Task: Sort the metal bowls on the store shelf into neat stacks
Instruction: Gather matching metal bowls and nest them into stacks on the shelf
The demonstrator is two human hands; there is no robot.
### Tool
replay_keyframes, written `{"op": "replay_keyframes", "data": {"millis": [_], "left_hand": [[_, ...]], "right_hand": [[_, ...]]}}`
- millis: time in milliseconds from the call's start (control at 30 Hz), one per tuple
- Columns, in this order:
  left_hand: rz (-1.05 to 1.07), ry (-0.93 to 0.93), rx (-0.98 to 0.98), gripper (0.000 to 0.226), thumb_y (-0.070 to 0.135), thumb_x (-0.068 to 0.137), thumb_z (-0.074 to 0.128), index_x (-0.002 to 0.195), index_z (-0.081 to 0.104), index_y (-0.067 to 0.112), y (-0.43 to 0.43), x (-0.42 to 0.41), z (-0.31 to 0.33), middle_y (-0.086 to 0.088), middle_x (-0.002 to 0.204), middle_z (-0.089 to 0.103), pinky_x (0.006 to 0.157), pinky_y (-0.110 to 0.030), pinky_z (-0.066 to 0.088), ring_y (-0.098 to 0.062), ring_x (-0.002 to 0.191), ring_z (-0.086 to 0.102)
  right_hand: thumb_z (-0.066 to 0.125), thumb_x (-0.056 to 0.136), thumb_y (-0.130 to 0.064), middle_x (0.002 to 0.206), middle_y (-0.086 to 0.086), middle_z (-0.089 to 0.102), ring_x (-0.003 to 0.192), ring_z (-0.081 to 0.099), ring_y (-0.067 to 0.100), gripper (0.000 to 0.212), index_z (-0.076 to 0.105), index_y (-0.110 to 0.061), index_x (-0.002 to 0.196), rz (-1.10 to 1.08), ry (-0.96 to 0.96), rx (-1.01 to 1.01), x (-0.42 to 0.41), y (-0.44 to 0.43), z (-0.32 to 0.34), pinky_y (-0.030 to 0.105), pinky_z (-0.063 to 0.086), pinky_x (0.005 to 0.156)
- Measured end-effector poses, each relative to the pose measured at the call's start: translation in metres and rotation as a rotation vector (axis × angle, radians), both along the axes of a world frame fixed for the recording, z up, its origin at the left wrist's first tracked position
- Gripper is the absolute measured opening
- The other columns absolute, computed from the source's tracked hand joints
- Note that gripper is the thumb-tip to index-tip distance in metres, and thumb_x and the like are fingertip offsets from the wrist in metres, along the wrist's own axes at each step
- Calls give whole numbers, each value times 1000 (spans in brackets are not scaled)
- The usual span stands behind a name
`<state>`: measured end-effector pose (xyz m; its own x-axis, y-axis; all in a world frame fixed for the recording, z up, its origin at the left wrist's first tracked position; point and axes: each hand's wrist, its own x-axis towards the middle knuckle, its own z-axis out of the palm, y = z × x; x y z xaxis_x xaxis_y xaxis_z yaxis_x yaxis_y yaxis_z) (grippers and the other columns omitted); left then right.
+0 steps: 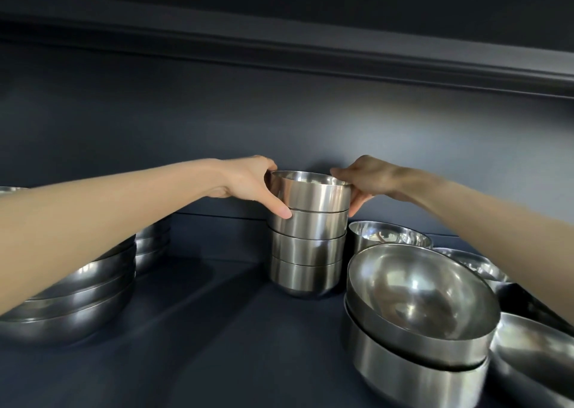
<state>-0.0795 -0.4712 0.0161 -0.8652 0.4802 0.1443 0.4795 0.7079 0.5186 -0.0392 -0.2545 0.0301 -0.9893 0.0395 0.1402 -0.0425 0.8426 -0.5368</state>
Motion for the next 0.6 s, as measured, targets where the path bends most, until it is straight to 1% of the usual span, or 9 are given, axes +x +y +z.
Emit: {"op": "replay_keyframes", "data": {"millis": [100,133,200,233,267,367,467,533,600], "left_hand": [[-5,-46,26,139,51,33,87,149,23,13,-1,-1,-2,-4,141,49,110,-35,38,-18,126,50],[-7,-67,45,128,44,43,91,148,25,11,-1,-2,-3,-5,138,52,107,-33,41,-18,123,54],[-36,-129,111,91,20,64,88,139,38,8,-1,-2,-5,-7,125,61,98,-27,48,-17,111,62],[-52,-159,148,76,13,68,84,133,45,8,-1,-1,-7,-6,120,64,96,-26,50,-15,108,64],[-62,-184,182,69,9,70,83,129,48,9,-2,0,-9,-4,117,65,97,-28,50,-15,107,64],[-79,-237,287,64,8,67,84,122,54,15,0,1,-19,4,115,65,104,-34,46,-13,111,61],[-98,-259,352,53,12,69,84,110,56,31,6,6,-31,13,115,63,106,-34,41,-10,116,56],[-100,-271,394,49,14,70,83,105,56,35,11,8,-41,15,115,63,100,-31,41,-8,115,54],[-88,-276,458,59,18,65,87,113,55,31,14,10,-53,13,116,63,92,-26,43,-6,111,56]], "right_hand": [[34,100,-44,87,21,73,79,73,25,62,63,10,106,-2,-36,24,1,-2,1,36,48,101],[34,100,-47,86,20,74,79,73,24,63,64,8,105,-1,-47,30,1,0,2,37,48,100],[34,98,-53,85,17,75,79,74,23,65,65,3,105,14,-70,33,3,2,2,36,49,99],[33,96,-57,86,15,75,80,74,22,66,65,0,105,27,-83,32,5,3,3,35,49,98],[33,94,-60,88,13,75,81,74,21,67,66,-3,106,41,-97,28,7,3,3,33,49,97],[32,87,-71,96,7,75,87,73,18,72,66,-12,111,85,-150,59,15,4,6,28,48,94],[36,70,-82,107,0,73,95,70,14,83,65,-19,116,112,-176,126,21,4,4,30,45,98],[44,62,-80,114,-2,68,103,65,13,85,60,-19,119,116,-141,92,24,4,3,30,46,96],[53,63,-70,116,-4,62,107,59,13,78,51,-16,120,125,-104,7,27,3,1,30,45,96]]}}
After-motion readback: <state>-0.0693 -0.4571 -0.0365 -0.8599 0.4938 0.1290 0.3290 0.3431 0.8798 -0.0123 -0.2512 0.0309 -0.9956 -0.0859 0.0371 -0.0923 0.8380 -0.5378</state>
